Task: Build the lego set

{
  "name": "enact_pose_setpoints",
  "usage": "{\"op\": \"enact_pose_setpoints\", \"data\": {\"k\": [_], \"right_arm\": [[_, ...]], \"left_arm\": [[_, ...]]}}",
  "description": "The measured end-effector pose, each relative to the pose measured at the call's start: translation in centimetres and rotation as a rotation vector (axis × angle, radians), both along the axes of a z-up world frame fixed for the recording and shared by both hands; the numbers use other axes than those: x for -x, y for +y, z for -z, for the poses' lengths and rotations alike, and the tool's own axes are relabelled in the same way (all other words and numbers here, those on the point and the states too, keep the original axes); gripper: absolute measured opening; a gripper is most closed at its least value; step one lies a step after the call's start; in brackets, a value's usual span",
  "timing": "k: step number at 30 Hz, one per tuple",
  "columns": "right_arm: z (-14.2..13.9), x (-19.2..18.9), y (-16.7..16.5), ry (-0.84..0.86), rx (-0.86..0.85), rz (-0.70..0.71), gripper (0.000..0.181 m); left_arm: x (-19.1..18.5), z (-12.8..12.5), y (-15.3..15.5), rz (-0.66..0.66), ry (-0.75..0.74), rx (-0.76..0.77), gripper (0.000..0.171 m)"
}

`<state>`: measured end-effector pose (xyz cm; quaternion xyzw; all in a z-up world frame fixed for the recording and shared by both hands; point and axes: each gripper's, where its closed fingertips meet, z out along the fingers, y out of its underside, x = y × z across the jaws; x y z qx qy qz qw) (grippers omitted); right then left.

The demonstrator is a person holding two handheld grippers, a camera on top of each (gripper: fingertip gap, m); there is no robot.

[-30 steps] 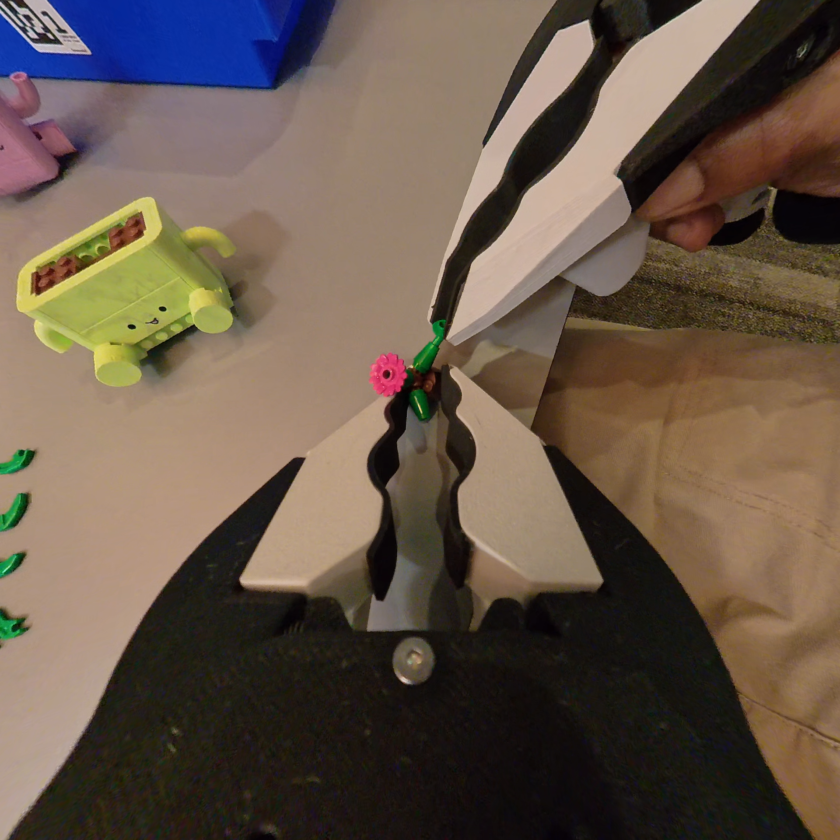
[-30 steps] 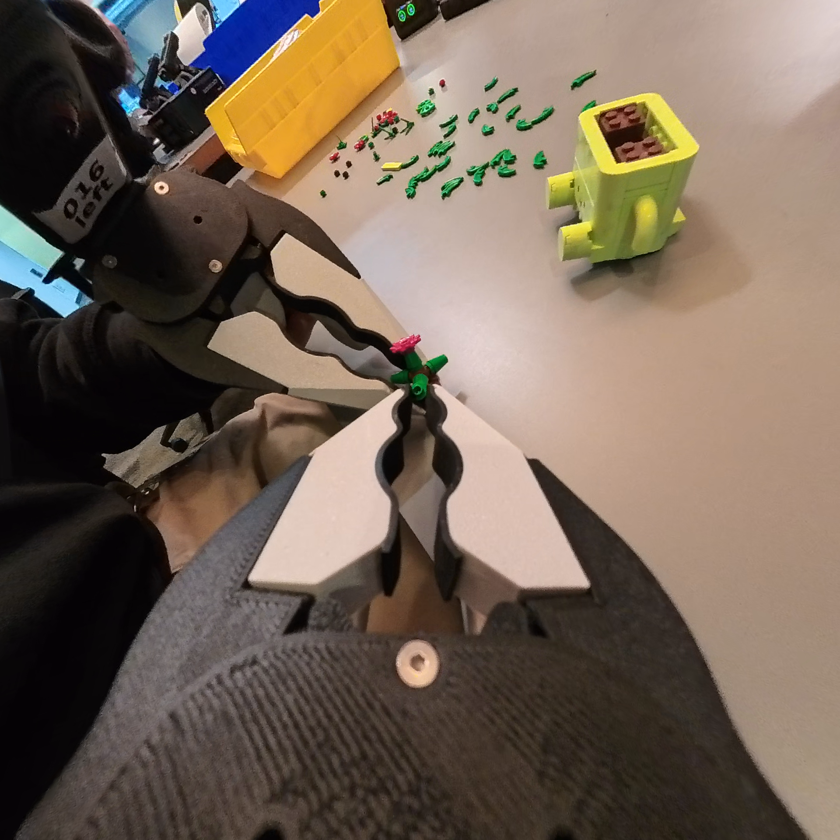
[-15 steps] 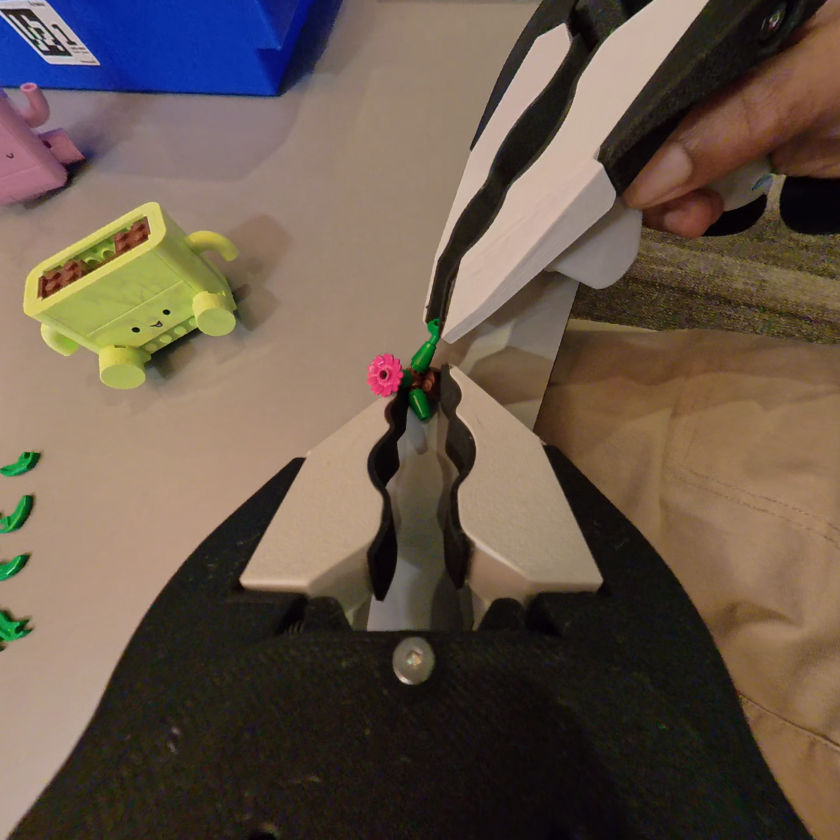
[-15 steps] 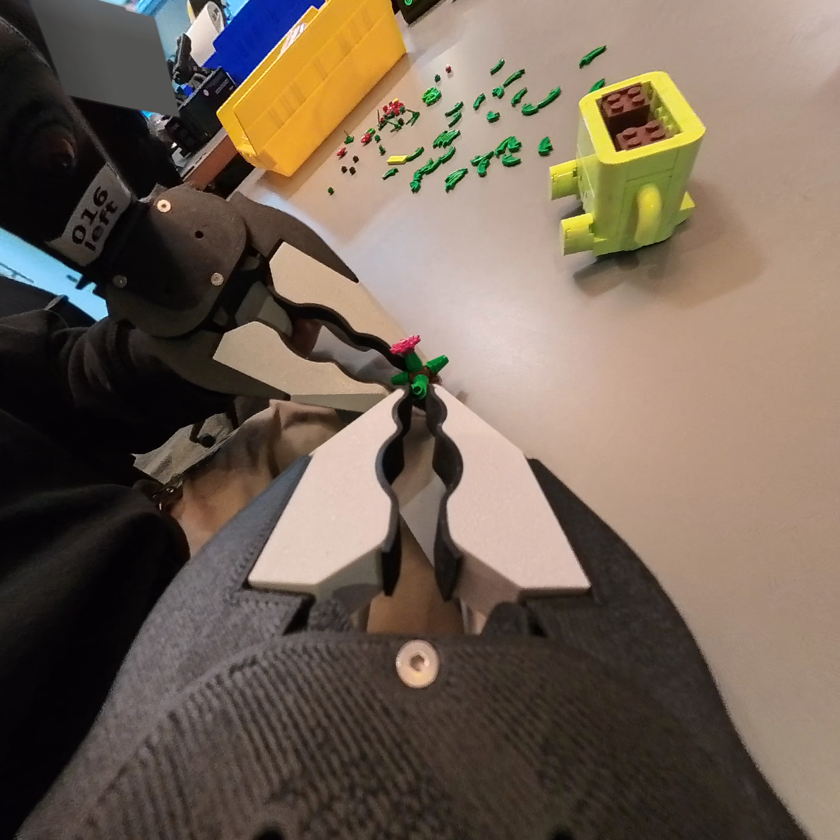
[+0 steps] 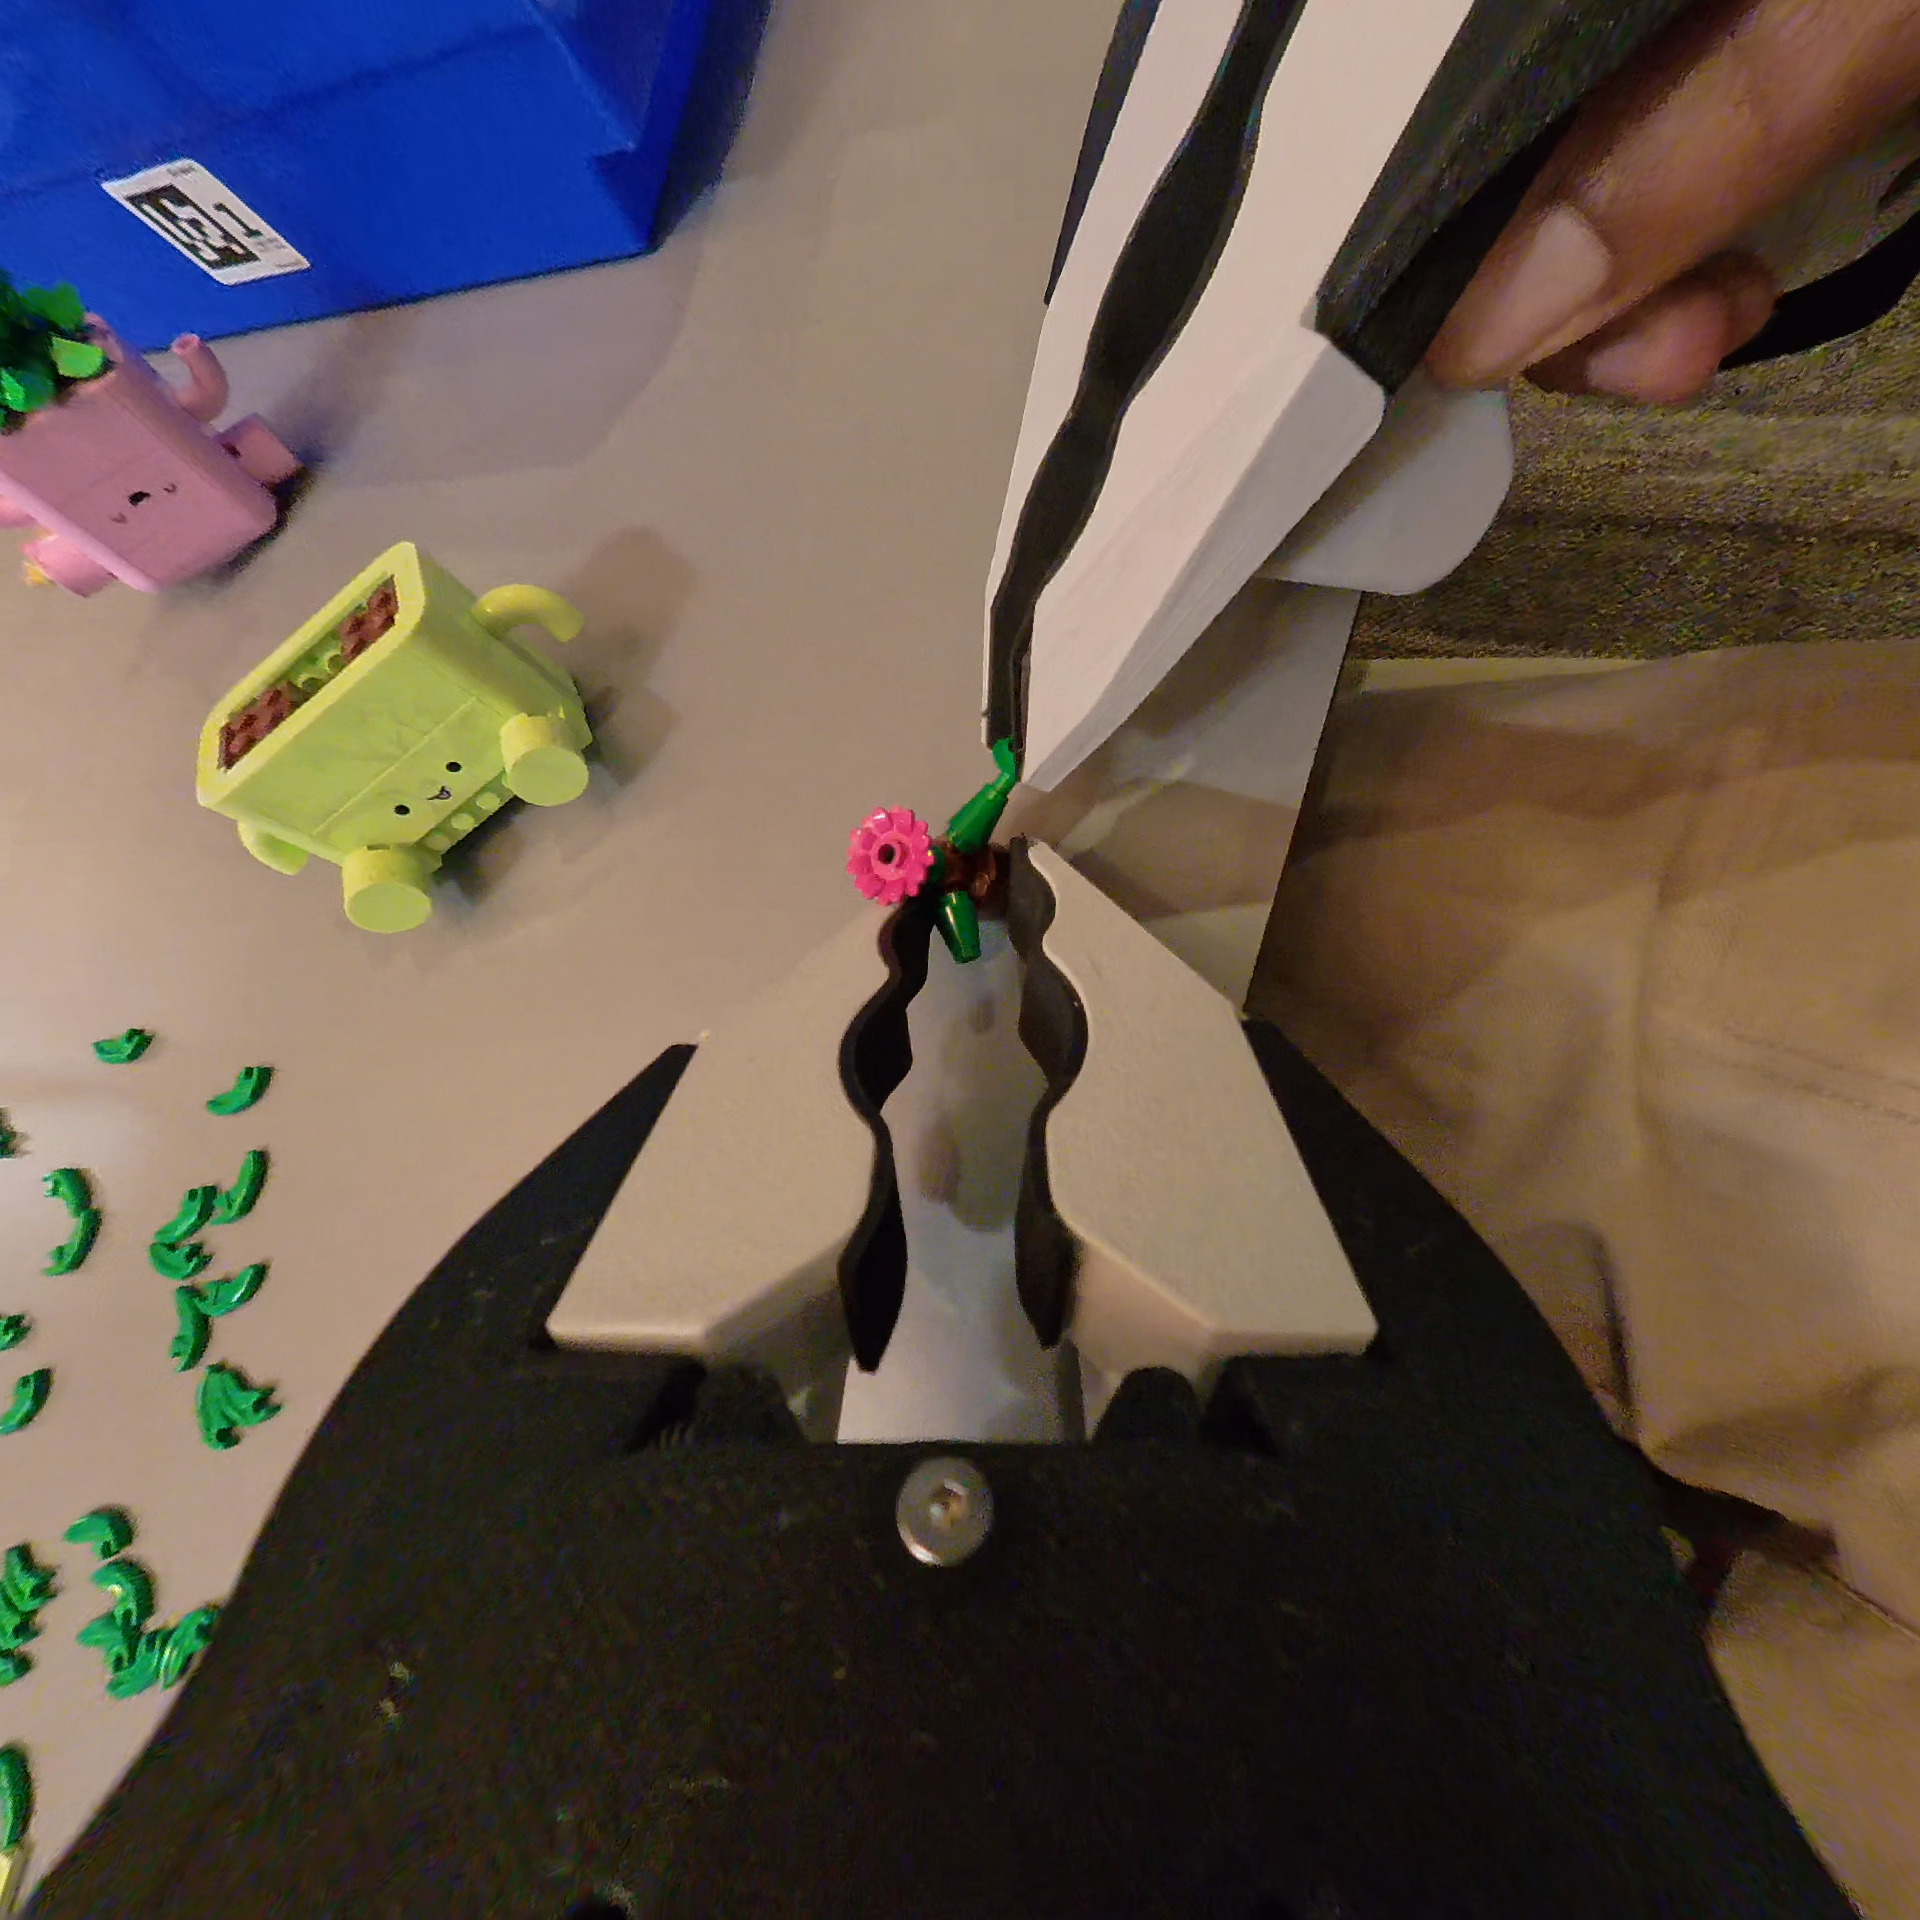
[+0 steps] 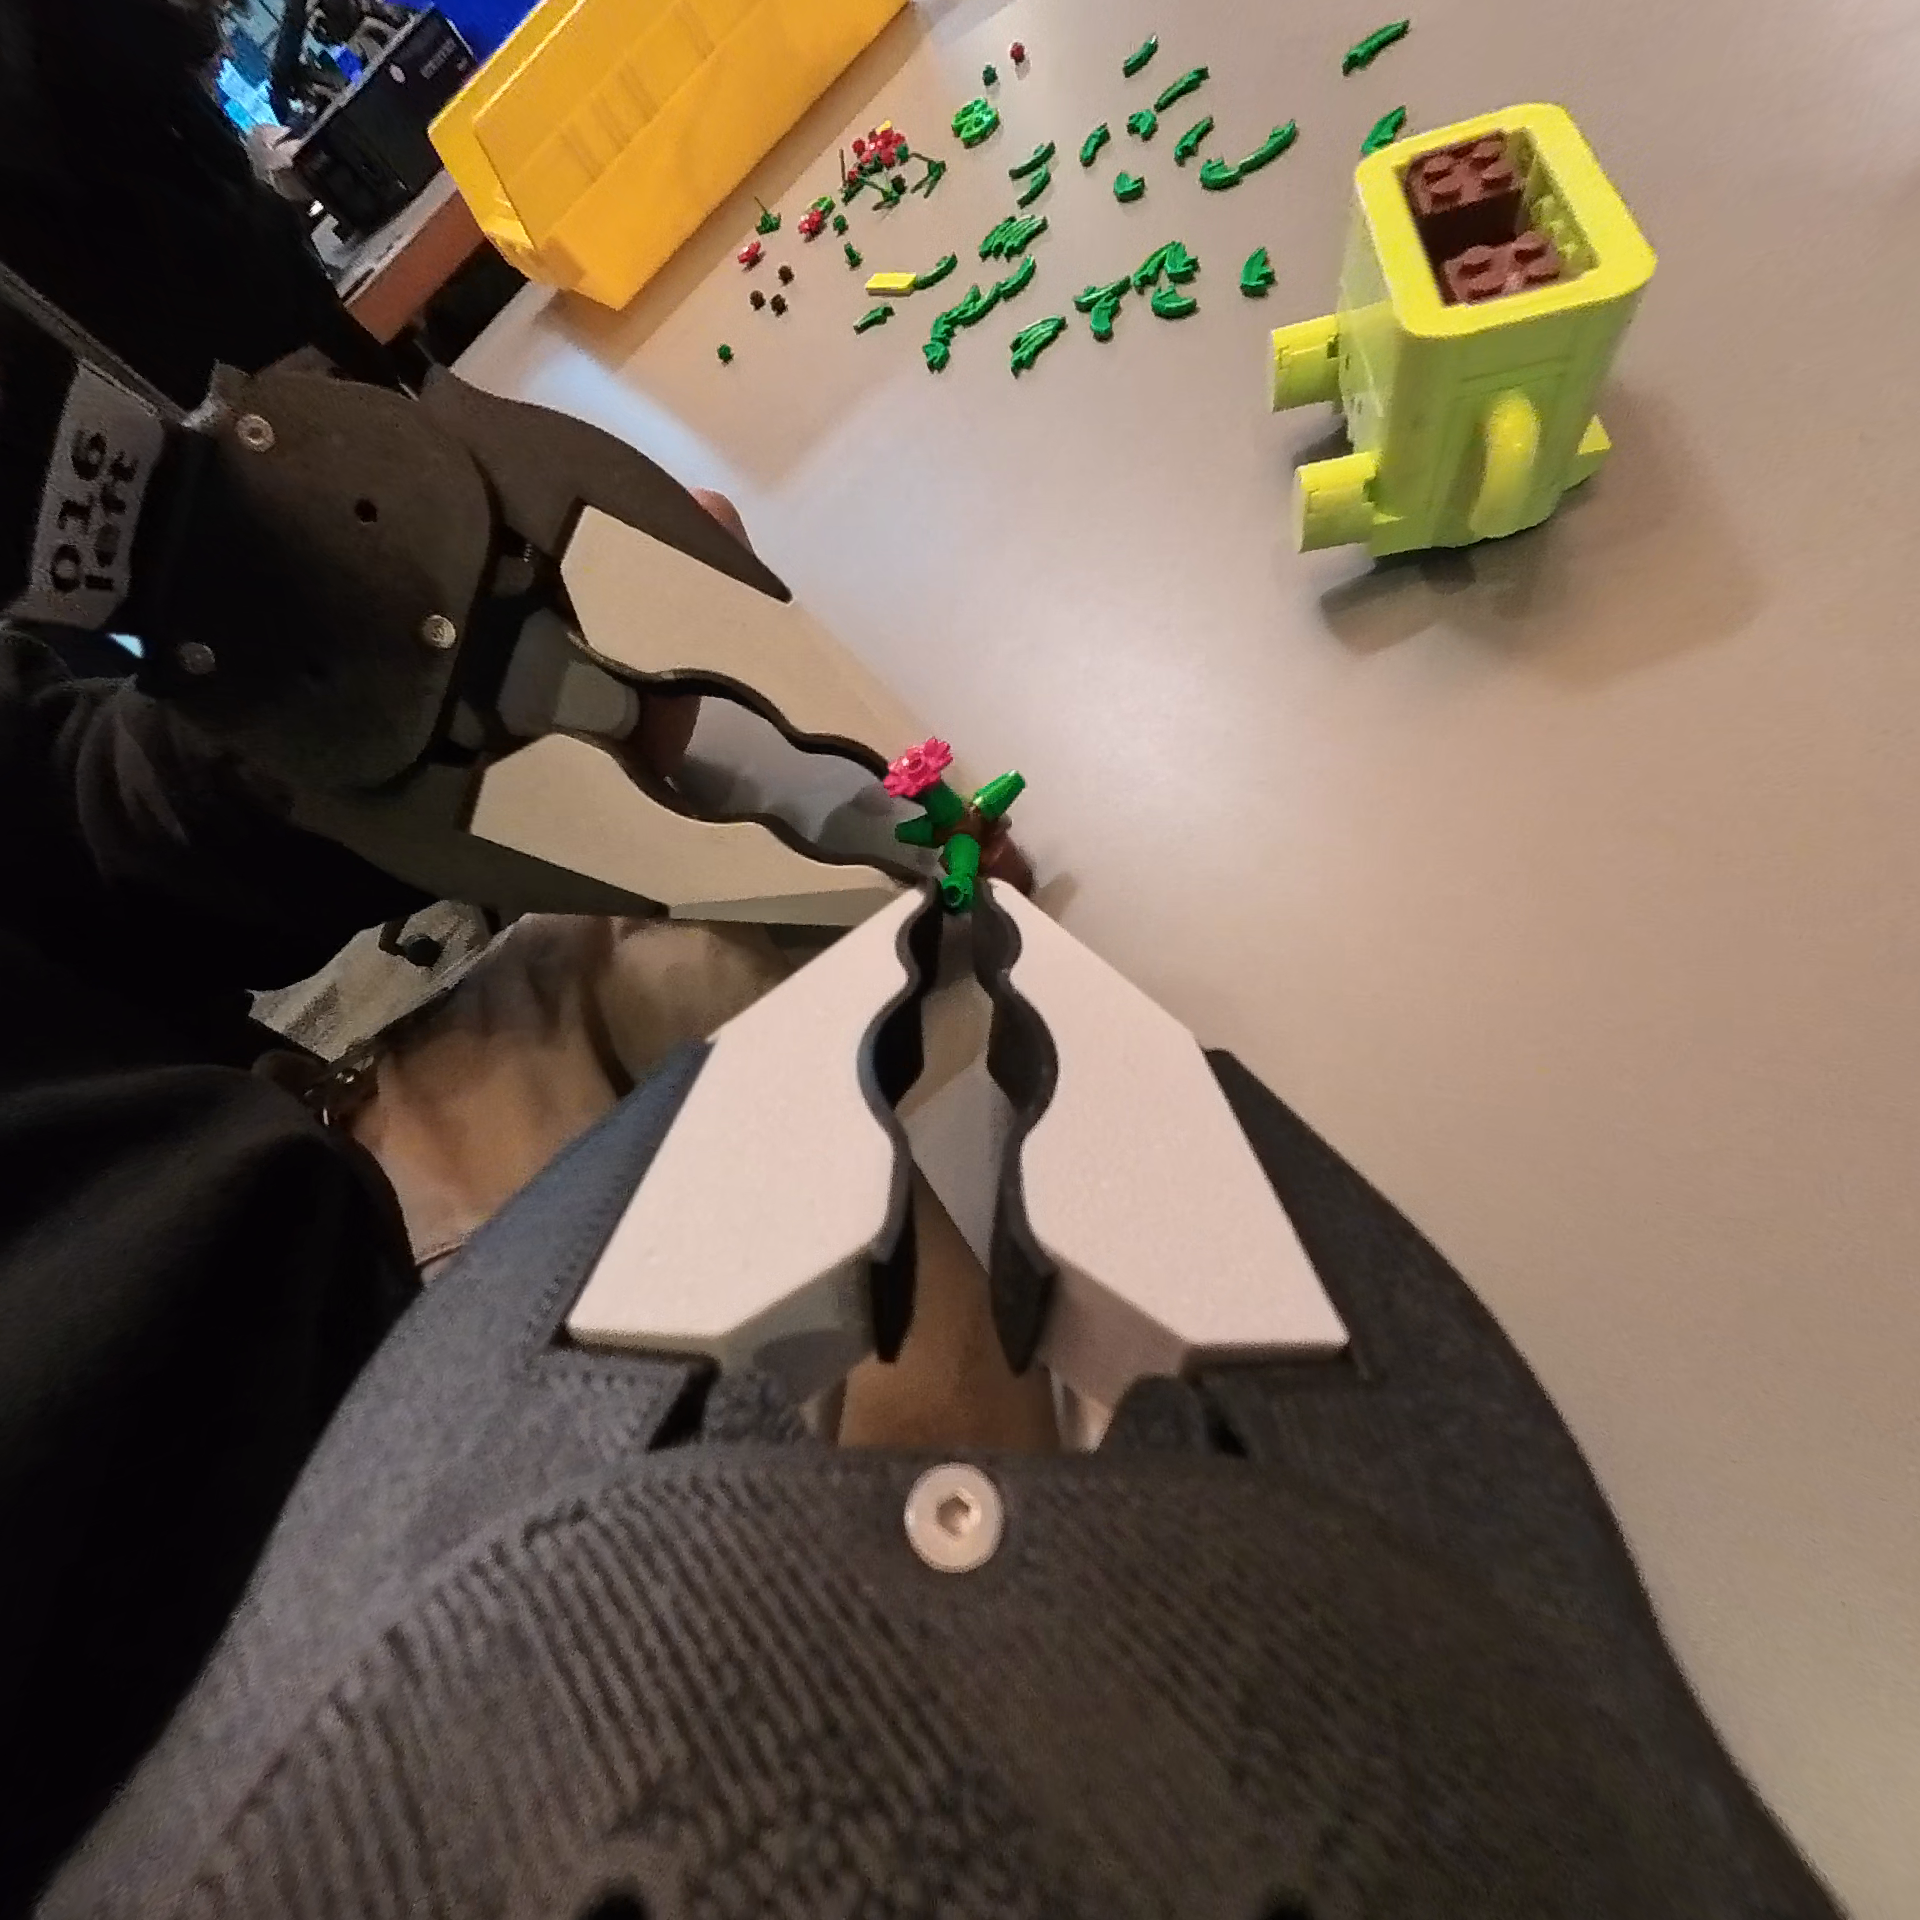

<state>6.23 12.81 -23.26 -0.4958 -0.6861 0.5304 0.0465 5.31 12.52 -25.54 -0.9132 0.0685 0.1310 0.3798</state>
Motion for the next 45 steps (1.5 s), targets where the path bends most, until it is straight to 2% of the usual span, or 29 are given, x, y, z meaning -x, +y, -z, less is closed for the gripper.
{"op": "enact_pose_setpoints", "data": {"k": [11,28,34,39,45], "right_arm": [[0.34,-0.22,0.10,-0.032,0.016,-0.016,0.003],[0.38,-0.29,0.05,-0.058,0.062,-0.058,0.003],[0.63,-0.36,0.14,-0.077,-0.010,-0.055,0.003],[0.64,-0.28,0.09,-0.083,0.015,-0.059,0.003],[0.68,-0.31,0.08,-0.106,-0.032,-0.102,0.003]], "left_arm": [[0.05,0.07,0.02,0.033,0.123,0.027,0.015],[0.04,0.08,0.03,0.086,0.194,0.044,0.015],[0.09,0.13,0.09,0.094,0.230,0.058,0.015],[0.21,0.14,0.06,0.109,0.259,0.068,0.015],[0.22,0.15,0.05,0.130,0.276,0.077,0.015]]}}
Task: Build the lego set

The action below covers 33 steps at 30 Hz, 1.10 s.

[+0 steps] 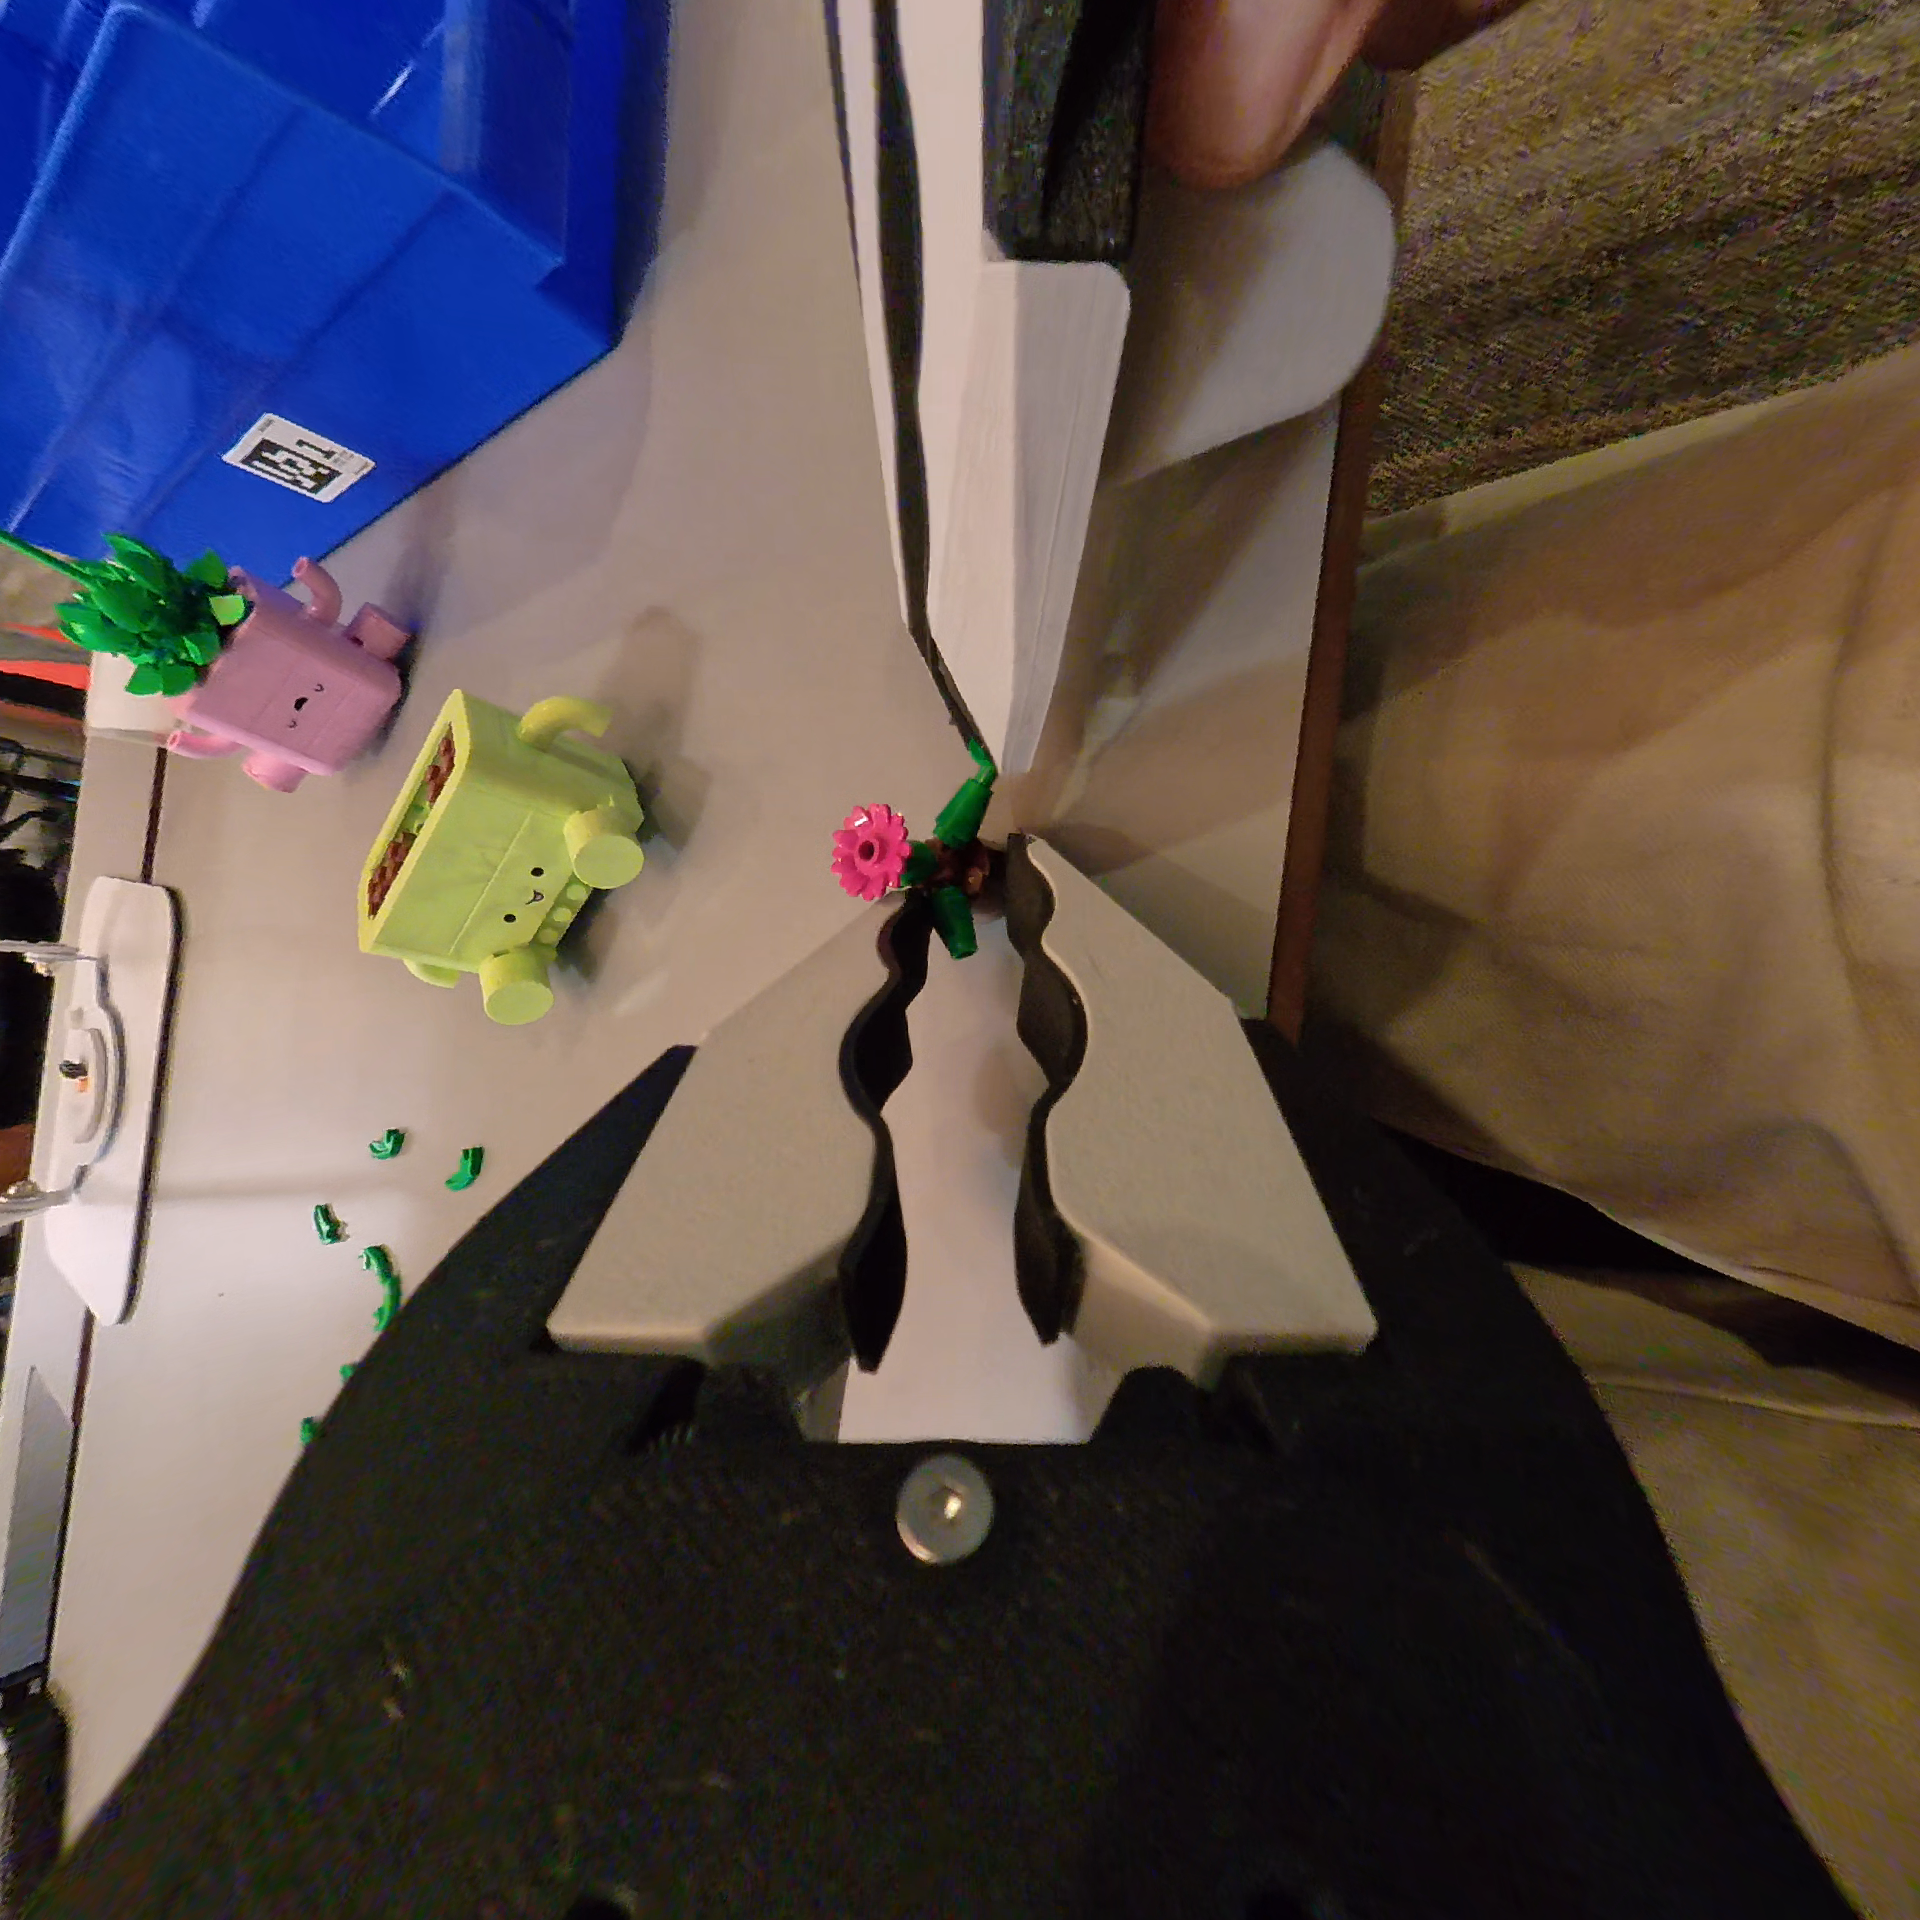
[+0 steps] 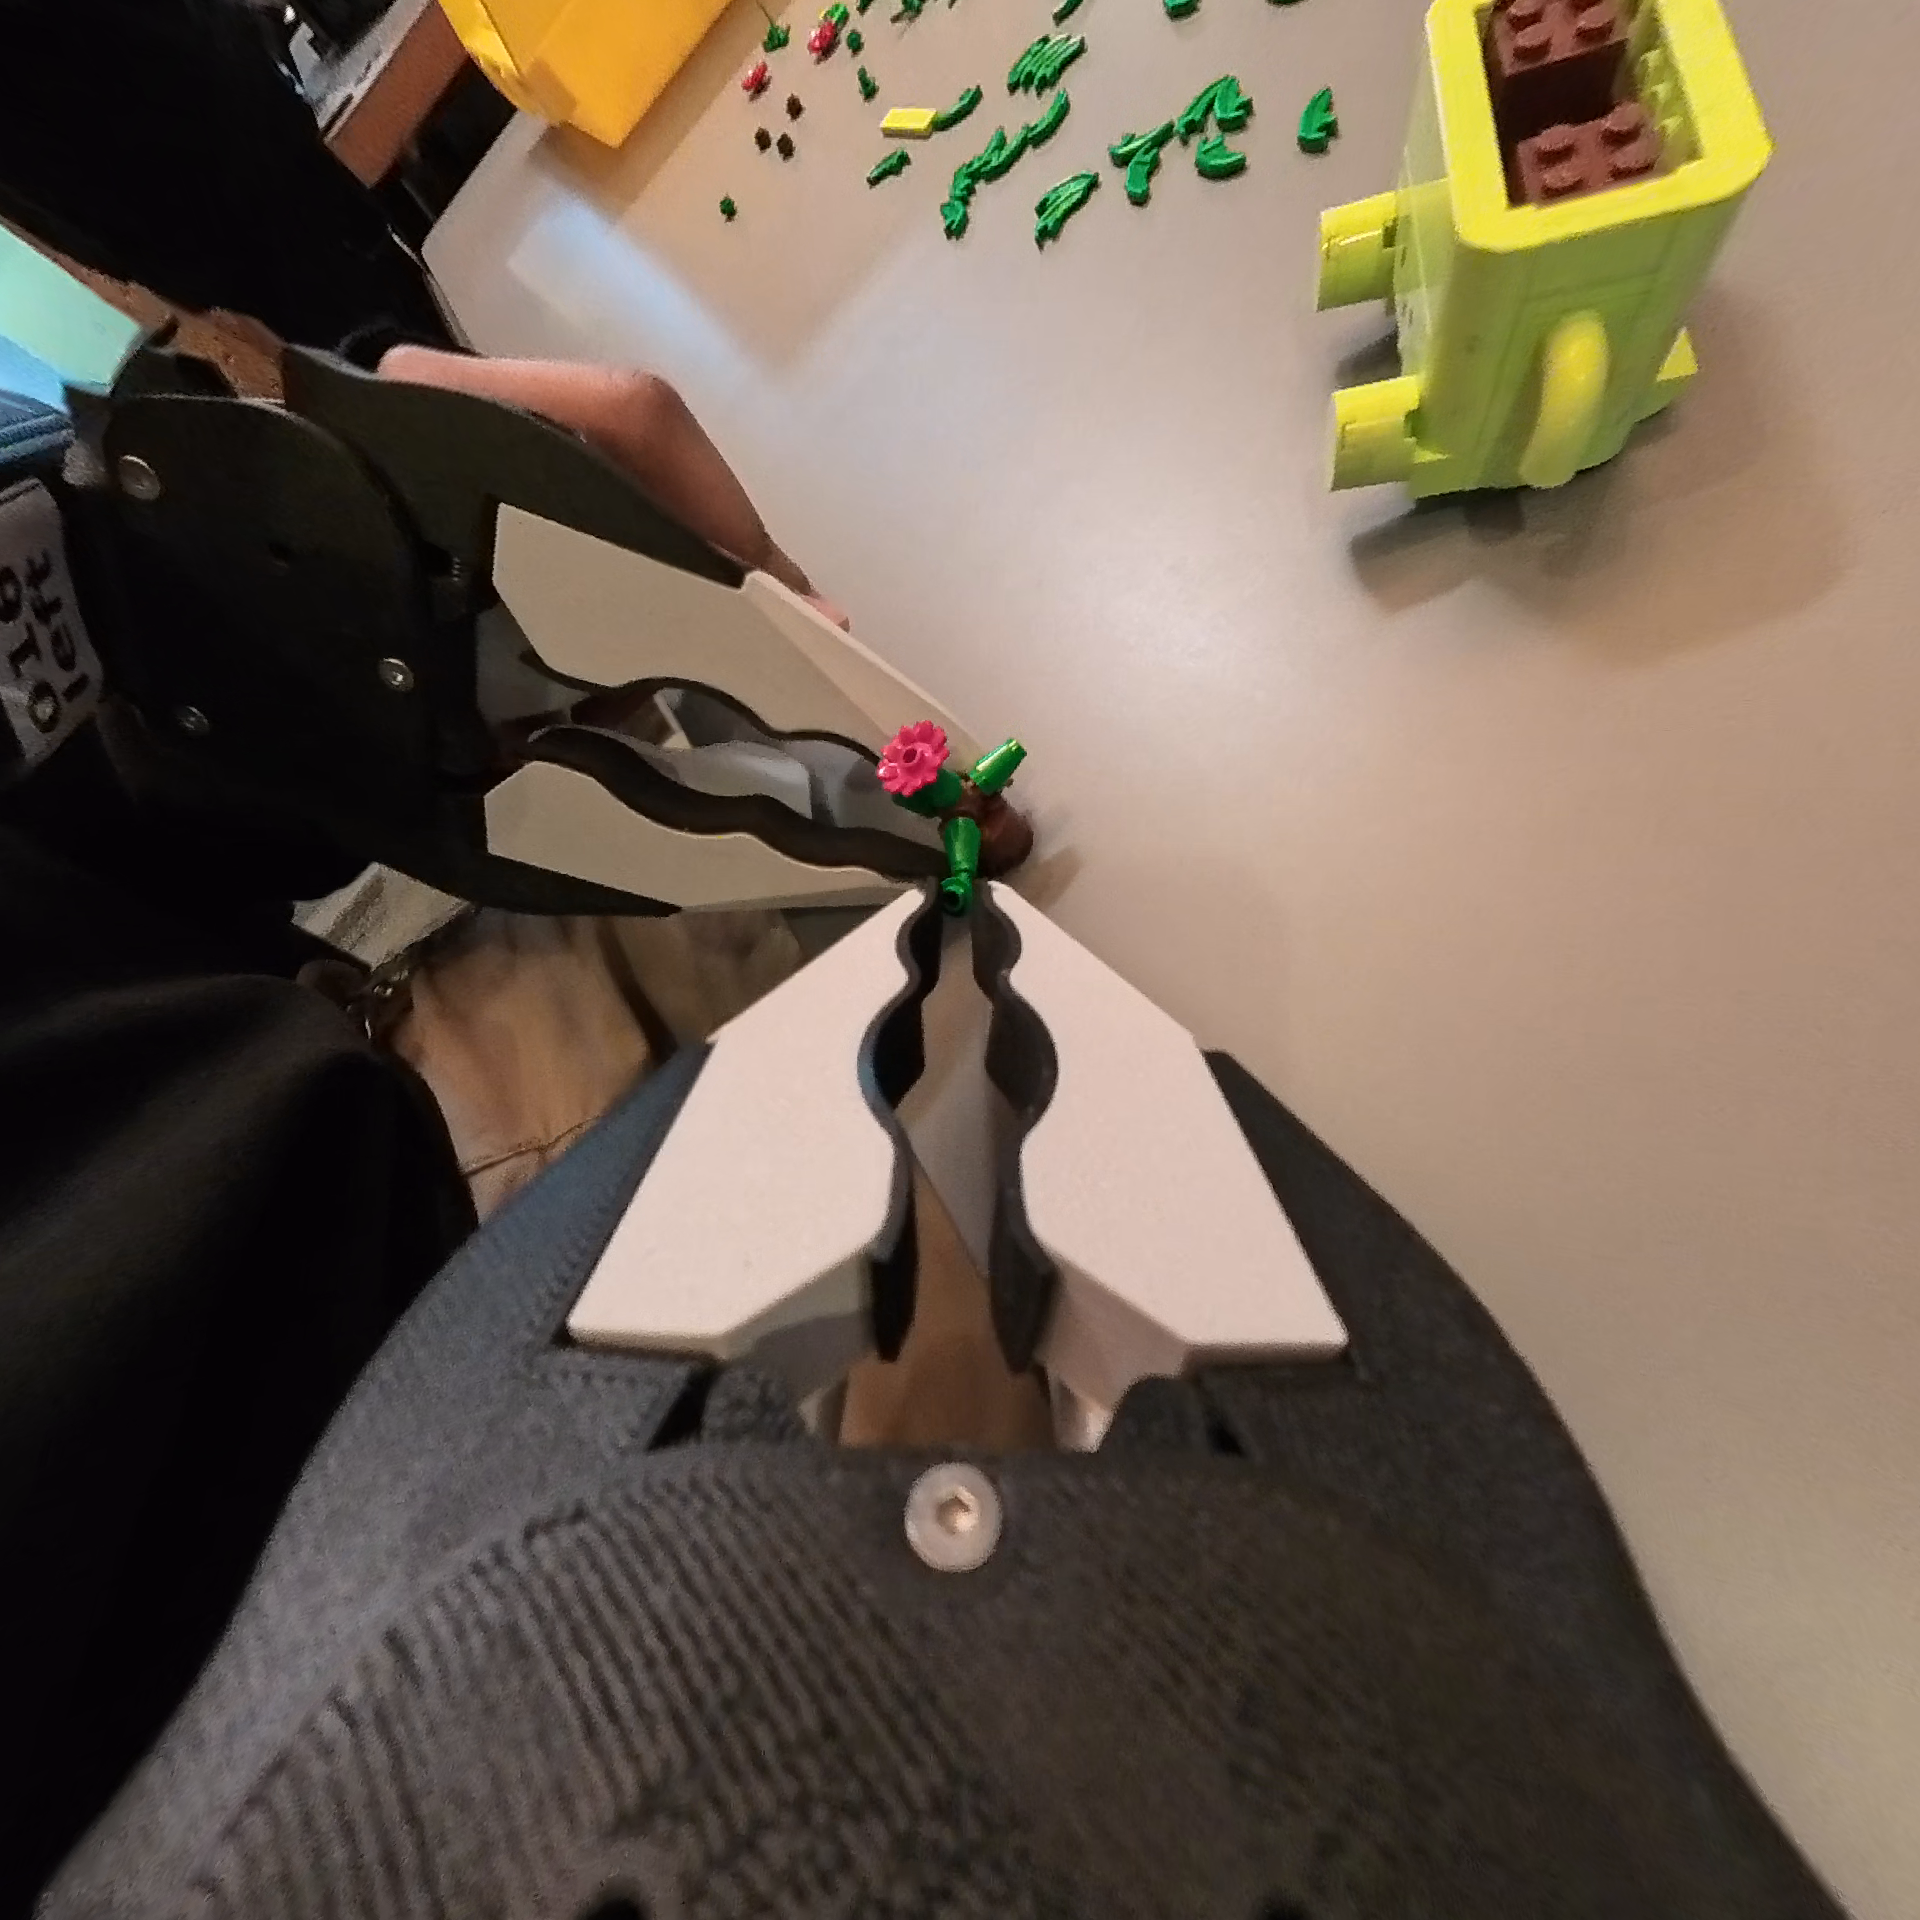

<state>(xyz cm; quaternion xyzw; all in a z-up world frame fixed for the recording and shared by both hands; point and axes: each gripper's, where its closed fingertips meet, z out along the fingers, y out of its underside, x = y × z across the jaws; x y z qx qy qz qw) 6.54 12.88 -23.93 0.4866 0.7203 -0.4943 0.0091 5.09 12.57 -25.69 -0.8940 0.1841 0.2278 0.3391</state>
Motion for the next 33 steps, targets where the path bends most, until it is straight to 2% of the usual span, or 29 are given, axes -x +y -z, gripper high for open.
{"op": "enact_pose_setpoints", "data": {"k": [7,20,27,29,33], "right_arm": [[0.1,0.0,0.0,-0.062,-0.058,-0.126,0.003],[0.2,0.0,-0.1,-0.247,-0.068,-0.277,0.002],[0.0,0.6,-0.3,-0.110,-0.030,-0.204,0.005],[-0.5,0.8,-0.2,-0.066,0.005,-0.183,0.014],[-2.1,1.3,0.4,0.077,0.022,-0.160,0.014]], "left_arm": [[0.1,0.0,0.0,0.016,0.018,0.022,0.015],[0.1,0.0,0.0,0.024,0.006,0.016,0.014],[0.5,0.0,-0.3,0.002,-0.121,-0.017,0.015],[0.5,0.0,-0.3,-0.003,-0.157,-0.022,0.015],[0.7,0.0,-0.4,-0.022,-0.221,-0.026,0.016]]}}
